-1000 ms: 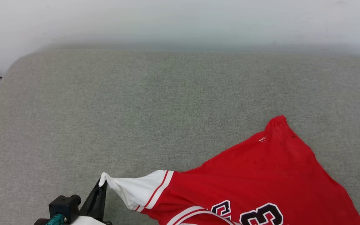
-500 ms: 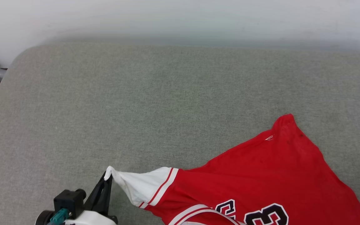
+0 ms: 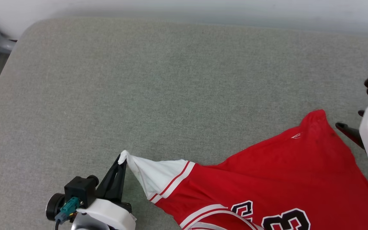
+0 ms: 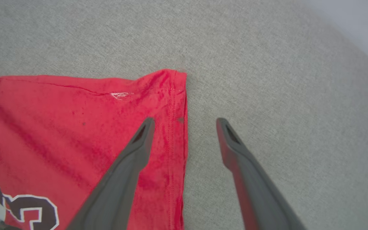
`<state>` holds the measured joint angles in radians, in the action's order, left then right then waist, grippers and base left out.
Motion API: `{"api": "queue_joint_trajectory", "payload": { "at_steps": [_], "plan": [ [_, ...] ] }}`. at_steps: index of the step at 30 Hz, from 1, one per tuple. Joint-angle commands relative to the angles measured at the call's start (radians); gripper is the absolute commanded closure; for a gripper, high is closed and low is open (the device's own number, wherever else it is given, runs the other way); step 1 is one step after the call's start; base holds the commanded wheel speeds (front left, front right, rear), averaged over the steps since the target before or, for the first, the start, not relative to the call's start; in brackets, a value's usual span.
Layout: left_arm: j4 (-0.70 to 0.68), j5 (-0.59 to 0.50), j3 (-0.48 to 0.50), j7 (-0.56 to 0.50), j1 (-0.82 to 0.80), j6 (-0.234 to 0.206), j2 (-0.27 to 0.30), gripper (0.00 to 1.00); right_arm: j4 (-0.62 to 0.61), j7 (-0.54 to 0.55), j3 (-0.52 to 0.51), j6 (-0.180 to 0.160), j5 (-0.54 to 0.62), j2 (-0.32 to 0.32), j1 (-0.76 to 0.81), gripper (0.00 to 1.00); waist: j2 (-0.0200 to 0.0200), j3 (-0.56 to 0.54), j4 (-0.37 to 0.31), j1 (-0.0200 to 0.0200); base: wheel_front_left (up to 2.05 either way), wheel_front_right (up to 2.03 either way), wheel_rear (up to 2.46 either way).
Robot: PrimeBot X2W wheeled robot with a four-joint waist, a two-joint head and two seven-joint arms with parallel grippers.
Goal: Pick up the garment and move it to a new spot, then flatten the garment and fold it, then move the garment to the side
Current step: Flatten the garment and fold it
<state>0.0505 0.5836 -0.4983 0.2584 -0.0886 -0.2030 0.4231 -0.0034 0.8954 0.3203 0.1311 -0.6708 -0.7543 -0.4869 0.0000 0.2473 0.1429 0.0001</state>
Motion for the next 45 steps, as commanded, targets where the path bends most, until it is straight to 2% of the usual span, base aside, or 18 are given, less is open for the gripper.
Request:
{"api": "queue_joint_trajectory", "payload": {
  "at_steps": [1,10,13,14,18,19,20,21,28,35,41,45],
  "plan": [
    [-0.003,-0.009,0.001,0.005,-0.019,0.001,-0.007,1.0,0.034,0.01,0.028,-0.001,0.01,0.014,-0.045,0.0,0.0,0.022,0.014,-0.0001,0.0,0.0,0.0],
    [0.001,-0.027,-0.017,0.006,-0.075,0.016,-0.037,1.0,0.279,-0.018,0.187,-0.001,0.03,0.074,-0.213,0.0,0.0,0.098,0.06,-0.0001,0.0,0.0,0.0],
    [0.006,-0.03,-0.02,0.007,-0.087,0.021,-0.046,1.0,0.353,-0.045,0.235,-0.001,0.039,0.085,-0.222,0.0,0.0,0.116,0.072,-0.0001,0.0,0.0,0.0],
    [0.015,-0.033,-0.023,0.007,-0.095,0.025,-0.052,1.0,0.432,-0.055,0.307,-0.001,0.033,0.093,-0.191,0.0,0.0,0.122,0.08,-0.0001,0.0,0.0,0.0],
    [0.024,-0.034,-0.021,0.007,-0.1,0.026,-0.06,1.0,0.491,-0.074,0.38,0.0,-0.009,0.103,-0.166,0.0,0.0,0.119,0.08,-0.0001,0.0,0.0,0.0],
    [0.026,-0.034,-0.018,0.008,-0.098,0.025,-0.06,1.0,0.494,-0.09,0.388,0.001,-0.017,0.106,-0.169,0.49,0.0,0.116,0.077,-0.0001,0.0,0.0,0.0],
    [0.027,-0.034,-0.017,0.008,-0.095,0.024,-0.06,1.0,0.497,-0.107,0.396,0.001,-0.024,0.109,-0.178,0.84,0.0,0.113,0.073,-0.0001,0.0,0.0,0.0],
    [0.028,-0.033,-0.016,0.008,-0.092,0.024,-0.059,1.0,0.501,-0.121,0.403,0.001,-0.033,0.11,-0.189,1.0,0.0,0.108,0.07,-0.0001,0.0,0.0,0.0],
    [0.031,-0.037,-0.011,0.008,-0.071,0.021,-0.048,1.0,0.495,-0.285,0.408,-0.001,-0.097,0.102,-0.271,1.0,0.0,0.041,0.041,-0.0001,0.0,0.0,0.0],
    [-0.006,-0.053,0.011,0.008,-0.036,-0.002,-0.004,1.0,0.433,-0.477,0.432,-0.001,-0.136,0.054,-0.286,1.0,0.0,-0.061,-0.001,-0.0001,0.0,0.0,0.0],
    [-0.074,-0.083,0.027,-0.001,-0.054,-0.018,0.043,1.0,0.374,-0.621,0.4,-0.001,-0.156,0.018,-0.261,1.0,0.0,-0.135,-0.037,-0.0001,0.0,0.0,0.0],
    [-0.126,-0.096,0.048,-0.017,-0.11,-0.017,0.075,1.0,0.325,-0.679,0.352,-0.001,-0.147,0.009,-0.251,1.0,0.0,-0.163,-0.06,-0.0001,0.0,0.0,0.0]
  ]
}}
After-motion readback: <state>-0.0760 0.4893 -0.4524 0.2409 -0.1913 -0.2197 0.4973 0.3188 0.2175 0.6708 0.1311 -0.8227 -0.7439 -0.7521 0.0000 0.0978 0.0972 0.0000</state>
